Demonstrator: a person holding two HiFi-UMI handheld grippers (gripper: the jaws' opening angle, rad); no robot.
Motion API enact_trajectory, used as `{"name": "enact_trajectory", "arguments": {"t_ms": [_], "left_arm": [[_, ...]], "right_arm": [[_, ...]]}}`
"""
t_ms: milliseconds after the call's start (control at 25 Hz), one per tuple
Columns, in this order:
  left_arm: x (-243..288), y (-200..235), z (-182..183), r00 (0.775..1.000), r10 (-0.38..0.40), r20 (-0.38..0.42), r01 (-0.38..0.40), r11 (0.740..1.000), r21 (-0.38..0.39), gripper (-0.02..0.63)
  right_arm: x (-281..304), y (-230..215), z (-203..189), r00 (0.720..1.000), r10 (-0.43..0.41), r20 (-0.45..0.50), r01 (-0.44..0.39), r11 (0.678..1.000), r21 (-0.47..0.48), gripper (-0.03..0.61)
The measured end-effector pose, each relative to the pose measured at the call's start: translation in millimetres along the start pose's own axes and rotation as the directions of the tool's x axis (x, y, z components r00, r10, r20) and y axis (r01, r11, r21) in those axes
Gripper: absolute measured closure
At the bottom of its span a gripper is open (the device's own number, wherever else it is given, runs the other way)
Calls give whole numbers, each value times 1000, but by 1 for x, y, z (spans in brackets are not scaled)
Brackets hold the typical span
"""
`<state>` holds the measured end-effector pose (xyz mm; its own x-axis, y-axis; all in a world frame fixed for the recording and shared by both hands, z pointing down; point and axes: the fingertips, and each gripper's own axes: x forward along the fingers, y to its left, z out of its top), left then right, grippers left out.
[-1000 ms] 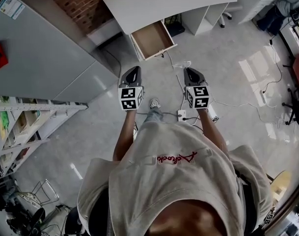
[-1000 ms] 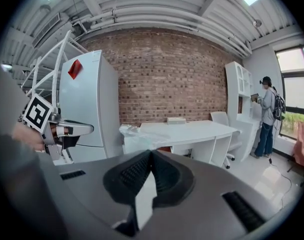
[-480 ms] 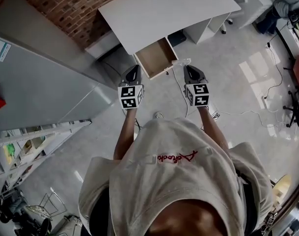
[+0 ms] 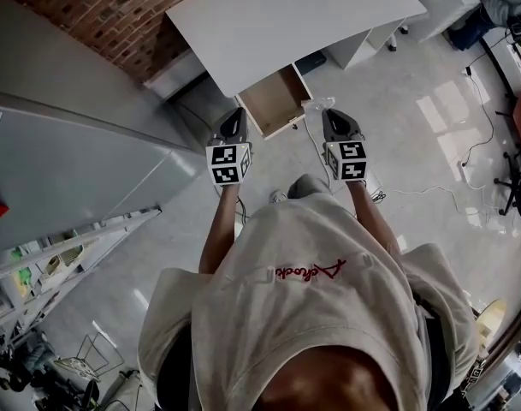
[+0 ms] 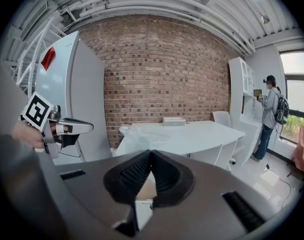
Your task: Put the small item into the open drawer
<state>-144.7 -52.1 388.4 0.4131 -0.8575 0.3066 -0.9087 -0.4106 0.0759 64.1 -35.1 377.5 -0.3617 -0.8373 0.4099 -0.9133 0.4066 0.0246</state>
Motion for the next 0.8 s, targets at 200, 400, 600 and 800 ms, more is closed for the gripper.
{"name": "enact_trajectory", "arguments": {"t_ms": [200, 400, 600, 800], "left_arm": [[-3, 3, -9, 1000, 16, -19, -16, 1000, -14, 604], [-2, 6, -16, 998, 36, -43, -37, 999, -30, 604], [5, 5, -23, 995, 69, -73, -72, 996, -45, 604], [26, 3, -18, 990, 111, -82, -115, 992, -53, 604]], "right_arm": [[5, 2, -7, 999, 17, -27, -16, 1000, 6, 566], [14, 5, -12, 998, 45, -52, -44, 999, 10, 566], [26, 0, -15, 993, 89, -72, -88, 996, 9, 566], [48, -18, -11, 987, 143, -79, -143, 990, -3, 566]]}}
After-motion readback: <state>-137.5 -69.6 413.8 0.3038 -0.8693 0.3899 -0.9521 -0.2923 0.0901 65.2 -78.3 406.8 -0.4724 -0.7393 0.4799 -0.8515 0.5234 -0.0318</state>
